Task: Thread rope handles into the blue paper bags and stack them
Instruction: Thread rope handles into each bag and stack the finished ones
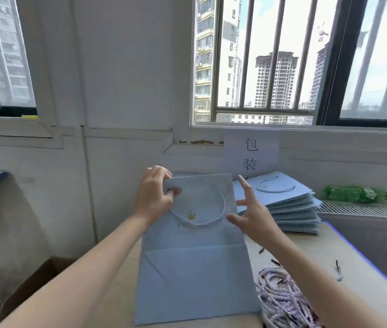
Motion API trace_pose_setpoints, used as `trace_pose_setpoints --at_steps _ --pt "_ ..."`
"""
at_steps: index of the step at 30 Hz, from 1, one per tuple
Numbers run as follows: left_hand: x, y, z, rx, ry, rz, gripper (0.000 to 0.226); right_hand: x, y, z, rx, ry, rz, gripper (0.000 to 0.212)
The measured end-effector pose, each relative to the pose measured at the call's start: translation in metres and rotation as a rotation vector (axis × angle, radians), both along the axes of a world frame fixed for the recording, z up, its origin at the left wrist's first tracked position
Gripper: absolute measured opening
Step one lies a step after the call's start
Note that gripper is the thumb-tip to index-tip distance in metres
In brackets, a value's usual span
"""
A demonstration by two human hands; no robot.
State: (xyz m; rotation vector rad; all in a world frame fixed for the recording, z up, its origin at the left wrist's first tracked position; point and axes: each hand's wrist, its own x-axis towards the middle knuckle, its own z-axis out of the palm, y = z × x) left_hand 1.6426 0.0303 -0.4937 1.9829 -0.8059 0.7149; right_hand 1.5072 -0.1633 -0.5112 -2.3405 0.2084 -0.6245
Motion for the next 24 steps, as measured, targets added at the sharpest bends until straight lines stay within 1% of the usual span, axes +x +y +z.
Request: trace_pose_setpoints --at_steps 2,4,5,7,9,11,13,15,16,19,21,22,24 --pt "0.01 -0.015 0.008 0.065 -0.064 0.06 0.029 0.007 -0.013 -0.002 -0.012 0.053 0.093 0.066" --pt "0.02 -0.034 0.005 0.185 -0.107 0.127 0.04 0.016 -0.025 -0.003 0.097 0.035 0.102 0.046" --pt "0.023 -0.043 0.003 0.254 -0.075 0.135 0.046 0.022 -0.033 -0.001 0.164 -0.004 0.066 0.041" --pt "0.032 -0.06 -0.003 0.39 0.047 0.096 0.048 0.033 -0.052 0.011 0.237 -0.126 -0.077 0.037" --pt "0.041 -0.073 -0.01 0.509 0.151 0.049 0.041 0.043 -0.074 0.03 0.219 -0.256 -0.237 0.03" --pt "0.05 -0.083 -0.016 0.557 0.215 0.012 0.04 0.05 -0.096 0.046 0.202 -0.362 -0.385 0.025" --pt "0.059 -0.095 -0.022 0.613 0.264 -0.001 0.047 0.058 -0.119 0.053 0.209 -0.402 -0.502 0.026" --pt "0.066 -0.107 -0.029 0.694 0.333 0.008 0.06 0.066 -0.134 0.05 0.221 -0.299 -0.527 0.032" --pt "0.068 -0.113 -0.033 0.745 0.365 0.019 0.066 0.069 -0.137 0.044 0.174 -0.191 -0.535 0.036" --pt "0.069 -0.128 -0.05 0.889 0.384 0.098 0.076 0.075 -0.142 0.015 -0.144 0.207 -0.548 0.042" --pt "0.068 -0.132 -0.055 0.895 0.325 0.159 0.076 0.076 -0.139 0.003 -0.3 0.436 -0.539 0.032" --pt "0.067 -0.132 -0.055 0.877 0.303 0.168 0.075 0.076 -0.136 0.0 -0.357 0.506 -0.543 0.026" --pt "0.064 -0.13 -0.053 0.839 0.293 0.14 0.073 0.078 -0.131 0.001 -0.443 0.572 -0.554 0.016"
